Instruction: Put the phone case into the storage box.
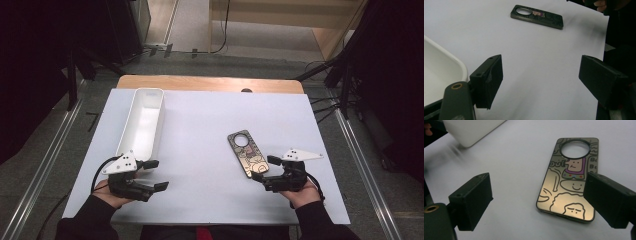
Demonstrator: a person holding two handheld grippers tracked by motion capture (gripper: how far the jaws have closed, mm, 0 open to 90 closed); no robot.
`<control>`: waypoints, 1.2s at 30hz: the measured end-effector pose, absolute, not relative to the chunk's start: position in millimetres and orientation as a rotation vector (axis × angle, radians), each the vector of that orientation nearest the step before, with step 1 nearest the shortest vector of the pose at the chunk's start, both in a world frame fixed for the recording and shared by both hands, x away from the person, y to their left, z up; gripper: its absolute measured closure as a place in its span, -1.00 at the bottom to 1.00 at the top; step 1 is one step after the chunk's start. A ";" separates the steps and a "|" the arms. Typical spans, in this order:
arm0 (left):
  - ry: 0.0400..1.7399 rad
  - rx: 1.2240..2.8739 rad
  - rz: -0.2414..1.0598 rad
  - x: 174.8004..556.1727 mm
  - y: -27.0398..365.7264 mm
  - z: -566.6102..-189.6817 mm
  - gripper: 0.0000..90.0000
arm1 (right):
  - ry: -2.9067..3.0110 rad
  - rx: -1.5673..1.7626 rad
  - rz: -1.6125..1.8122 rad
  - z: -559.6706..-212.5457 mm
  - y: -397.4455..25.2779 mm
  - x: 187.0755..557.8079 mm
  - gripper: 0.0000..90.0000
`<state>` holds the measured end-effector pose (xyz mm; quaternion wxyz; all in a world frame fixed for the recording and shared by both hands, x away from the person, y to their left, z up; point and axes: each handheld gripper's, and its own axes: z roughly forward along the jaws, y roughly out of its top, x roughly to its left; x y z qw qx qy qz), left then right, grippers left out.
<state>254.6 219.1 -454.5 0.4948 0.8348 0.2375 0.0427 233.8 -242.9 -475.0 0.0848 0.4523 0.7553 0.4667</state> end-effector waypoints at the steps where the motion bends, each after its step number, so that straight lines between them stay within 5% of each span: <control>1: 0.575 2.024 0.104 254.7 219.1 -454.6 -0.57 | 2.253 1.349 1.392 -475.0 -242.9 233.8 -0.83; 36: 0.575 2.020 0.100 254.9 220.3 -454.0 -0.57 | 2.099 1.465 1.286 -472.2 -237.7 266.6 -0.83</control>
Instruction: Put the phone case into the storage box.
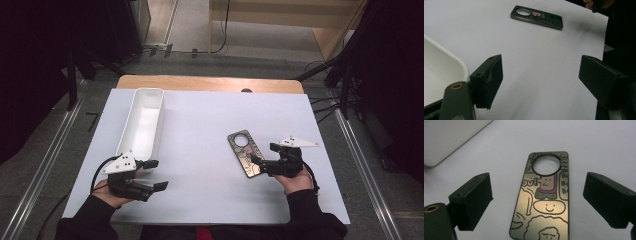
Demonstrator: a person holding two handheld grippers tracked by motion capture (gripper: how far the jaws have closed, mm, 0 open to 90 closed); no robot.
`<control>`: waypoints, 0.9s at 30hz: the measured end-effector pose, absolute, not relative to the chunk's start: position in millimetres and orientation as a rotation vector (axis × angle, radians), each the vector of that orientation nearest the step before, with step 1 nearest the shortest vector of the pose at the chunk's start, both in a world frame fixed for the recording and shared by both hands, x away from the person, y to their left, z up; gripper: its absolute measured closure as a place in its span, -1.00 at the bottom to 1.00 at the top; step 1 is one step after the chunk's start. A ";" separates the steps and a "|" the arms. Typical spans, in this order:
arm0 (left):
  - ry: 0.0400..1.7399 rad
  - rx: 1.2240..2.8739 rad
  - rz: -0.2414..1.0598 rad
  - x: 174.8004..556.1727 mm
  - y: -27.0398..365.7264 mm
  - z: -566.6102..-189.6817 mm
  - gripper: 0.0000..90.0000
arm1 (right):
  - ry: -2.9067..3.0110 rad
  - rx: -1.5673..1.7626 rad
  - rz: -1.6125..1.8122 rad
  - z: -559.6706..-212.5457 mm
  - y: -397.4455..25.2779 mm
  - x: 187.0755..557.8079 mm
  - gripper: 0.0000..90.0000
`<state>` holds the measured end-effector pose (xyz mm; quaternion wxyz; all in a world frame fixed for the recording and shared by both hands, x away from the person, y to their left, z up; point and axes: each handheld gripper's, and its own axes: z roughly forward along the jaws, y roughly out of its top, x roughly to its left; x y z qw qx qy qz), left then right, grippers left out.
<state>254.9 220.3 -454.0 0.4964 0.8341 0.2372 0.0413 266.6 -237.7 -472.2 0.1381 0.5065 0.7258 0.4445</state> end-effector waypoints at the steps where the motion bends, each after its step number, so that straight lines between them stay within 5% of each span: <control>1: 0.574 2.021 0.100 254.9 220.4 -454.0 -0.57 | 2.092 1.463 1.281 -471.6 -236.6 268.7 -0.83; 27: 0.572 2.021 0.100 254.6 221.0 -453.5 -0.57 | 2.027 1.505 1.238 -471.1 -210.8 293.3 -0.83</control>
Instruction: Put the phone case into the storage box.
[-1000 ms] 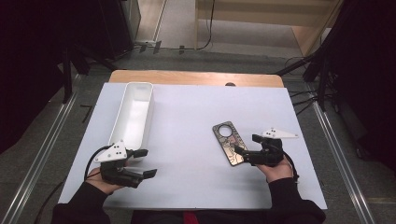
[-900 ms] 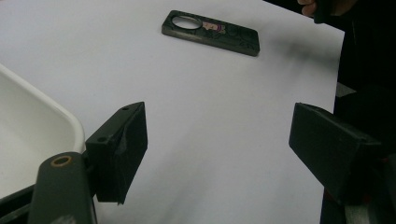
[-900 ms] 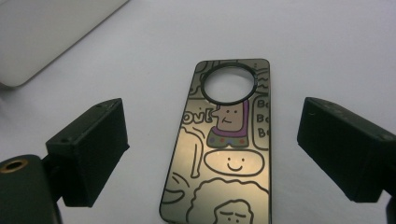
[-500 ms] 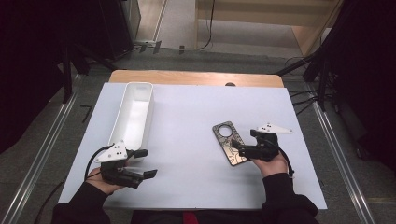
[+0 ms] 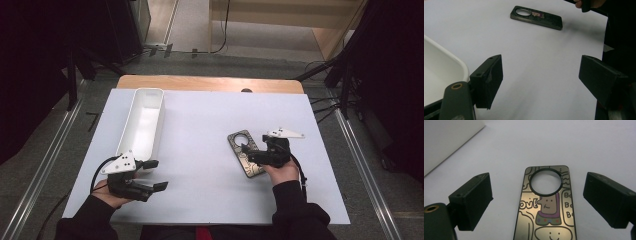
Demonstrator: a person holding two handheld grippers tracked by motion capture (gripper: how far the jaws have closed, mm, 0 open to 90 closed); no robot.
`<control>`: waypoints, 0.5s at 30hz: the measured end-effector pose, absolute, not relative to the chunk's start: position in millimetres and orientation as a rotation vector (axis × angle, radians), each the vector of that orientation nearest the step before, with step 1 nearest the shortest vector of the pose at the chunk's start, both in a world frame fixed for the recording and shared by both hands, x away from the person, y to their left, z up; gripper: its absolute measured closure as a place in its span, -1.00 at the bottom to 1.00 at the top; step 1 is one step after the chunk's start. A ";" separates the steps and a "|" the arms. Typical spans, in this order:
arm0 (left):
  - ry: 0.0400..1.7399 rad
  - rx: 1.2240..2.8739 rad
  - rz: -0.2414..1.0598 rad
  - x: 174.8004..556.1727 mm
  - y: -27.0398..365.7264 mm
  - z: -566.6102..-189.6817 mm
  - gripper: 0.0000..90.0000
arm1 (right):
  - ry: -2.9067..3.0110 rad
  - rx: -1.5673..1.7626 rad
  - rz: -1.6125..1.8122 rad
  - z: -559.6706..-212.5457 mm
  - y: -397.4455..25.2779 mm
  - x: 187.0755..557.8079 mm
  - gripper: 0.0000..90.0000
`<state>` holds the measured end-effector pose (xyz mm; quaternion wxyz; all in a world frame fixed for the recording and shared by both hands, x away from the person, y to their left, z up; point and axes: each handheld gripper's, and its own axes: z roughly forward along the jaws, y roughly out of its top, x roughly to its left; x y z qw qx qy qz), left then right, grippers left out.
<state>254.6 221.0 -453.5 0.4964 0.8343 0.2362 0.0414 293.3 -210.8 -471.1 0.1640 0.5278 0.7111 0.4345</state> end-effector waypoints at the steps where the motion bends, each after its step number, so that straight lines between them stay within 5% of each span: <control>1: 0.572 2.021 0.099 254.6 221.1 -453.4 -0.57 | 2.027 1.507 1.239 -471.2 -210.3 294.1 -0.83; 15: 0.574 2.017 0.098 254.8 221.4 -453.5 -0.57 | 2.047 1.515 1.223 -473.0 -205.9 300.6 -0.83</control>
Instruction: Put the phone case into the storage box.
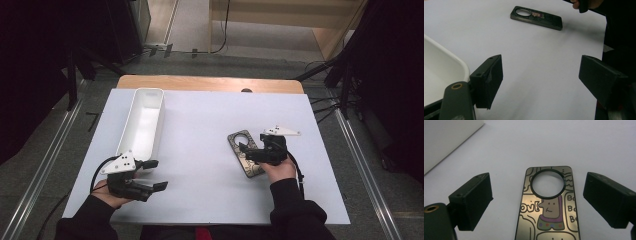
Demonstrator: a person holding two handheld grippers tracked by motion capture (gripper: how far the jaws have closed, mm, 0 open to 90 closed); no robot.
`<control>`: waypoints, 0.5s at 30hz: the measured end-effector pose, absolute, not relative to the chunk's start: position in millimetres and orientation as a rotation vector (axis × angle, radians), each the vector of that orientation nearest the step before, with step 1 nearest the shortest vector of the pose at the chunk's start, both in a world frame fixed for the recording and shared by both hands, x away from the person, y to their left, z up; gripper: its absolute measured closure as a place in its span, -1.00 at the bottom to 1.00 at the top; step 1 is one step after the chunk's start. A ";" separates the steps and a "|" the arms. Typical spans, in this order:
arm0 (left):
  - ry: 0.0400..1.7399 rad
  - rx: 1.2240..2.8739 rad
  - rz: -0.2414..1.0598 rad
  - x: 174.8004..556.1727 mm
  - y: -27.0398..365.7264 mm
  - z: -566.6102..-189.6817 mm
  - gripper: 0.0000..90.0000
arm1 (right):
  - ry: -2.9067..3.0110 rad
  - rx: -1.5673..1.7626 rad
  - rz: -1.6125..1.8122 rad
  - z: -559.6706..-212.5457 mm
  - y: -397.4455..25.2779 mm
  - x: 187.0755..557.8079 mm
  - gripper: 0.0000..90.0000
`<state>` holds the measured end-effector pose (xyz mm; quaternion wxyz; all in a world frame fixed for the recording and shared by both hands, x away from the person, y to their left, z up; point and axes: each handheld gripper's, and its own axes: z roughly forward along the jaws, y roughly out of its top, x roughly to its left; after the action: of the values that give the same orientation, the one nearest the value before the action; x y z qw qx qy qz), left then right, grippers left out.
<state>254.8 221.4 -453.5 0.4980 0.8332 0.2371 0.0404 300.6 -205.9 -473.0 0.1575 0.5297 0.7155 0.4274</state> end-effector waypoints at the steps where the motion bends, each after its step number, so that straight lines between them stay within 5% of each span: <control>1: 0.573 2.018 0.099 254.8 221.4 -453.5 -0.57 | 2.052 1.515 1.220 -473.2 -205.8 300.8 -0.83; 15: 0.571 2.018 0.097 254.8 221.3 -453.6 -0.57 | 2.101 1.528 1.180 -476.7 -204.3 302.4 -0.83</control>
<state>254.8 221.3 -453.6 0.4976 0.8337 0.2360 0.0403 302.4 -204.3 -476.7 0.1439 0.5300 0.7287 0.4092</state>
